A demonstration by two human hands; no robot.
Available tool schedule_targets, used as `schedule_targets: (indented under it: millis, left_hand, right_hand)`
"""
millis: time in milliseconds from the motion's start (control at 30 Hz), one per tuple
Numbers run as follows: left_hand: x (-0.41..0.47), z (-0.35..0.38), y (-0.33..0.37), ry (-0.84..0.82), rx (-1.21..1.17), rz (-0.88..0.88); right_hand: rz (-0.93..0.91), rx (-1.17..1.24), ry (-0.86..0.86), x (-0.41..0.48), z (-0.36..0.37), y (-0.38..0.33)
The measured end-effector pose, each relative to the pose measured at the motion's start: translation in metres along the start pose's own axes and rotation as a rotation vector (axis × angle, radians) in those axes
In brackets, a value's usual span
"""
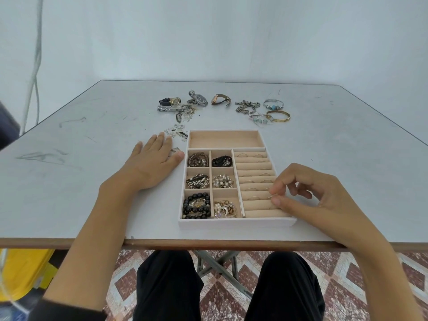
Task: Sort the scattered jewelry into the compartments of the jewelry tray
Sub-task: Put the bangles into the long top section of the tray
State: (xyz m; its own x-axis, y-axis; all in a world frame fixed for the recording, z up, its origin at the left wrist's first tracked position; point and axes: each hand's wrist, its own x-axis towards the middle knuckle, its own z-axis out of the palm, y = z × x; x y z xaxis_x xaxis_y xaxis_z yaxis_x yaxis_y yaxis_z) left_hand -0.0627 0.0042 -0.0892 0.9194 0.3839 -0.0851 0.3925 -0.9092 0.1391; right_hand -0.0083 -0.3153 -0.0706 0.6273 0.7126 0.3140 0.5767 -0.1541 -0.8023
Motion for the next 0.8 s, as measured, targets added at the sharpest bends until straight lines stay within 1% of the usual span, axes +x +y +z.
schedule_targets:
  millis: [200, 333, 400, 600, 700, 800]
  left_hand:
    - [0.002, 0.001, -0.001, -0.001, -0.007, 0.006]
    - [0.001, -0.01, 0.003, 0.026, -0.055, 0.012]
    - [0.005, -0.019, 0.005, 0.032, -0.114, -0.023]
    - [0.046, -0.038, -0.002, 0.159, -0.167, -0.145]
    - [0.064, -0.037, 0.003, 0.202, -0.147, -0.12]
    - [0.074, -0.029, 0.005, 0.287, -0.149, -0.093]
  right_hand:
    - [-0.002, -0.029, -0.019, 0.0, 0.0, 0.0]
    - [0.013, -0.001, 0.037, 0.0, 0.0, 0.0]
    - [0.02, 0.0, 0.067, 0.001, 0.0, -0.001]
    - [0.013, -0.028, 0.14, 0.001, -0.001, -0.001]
    - [0.045, -0.016, 0.168, 0.003, -0.001, 0.0]
    - [0.065, -0.012, 0.174, 0.006, -0.002, 0.002]
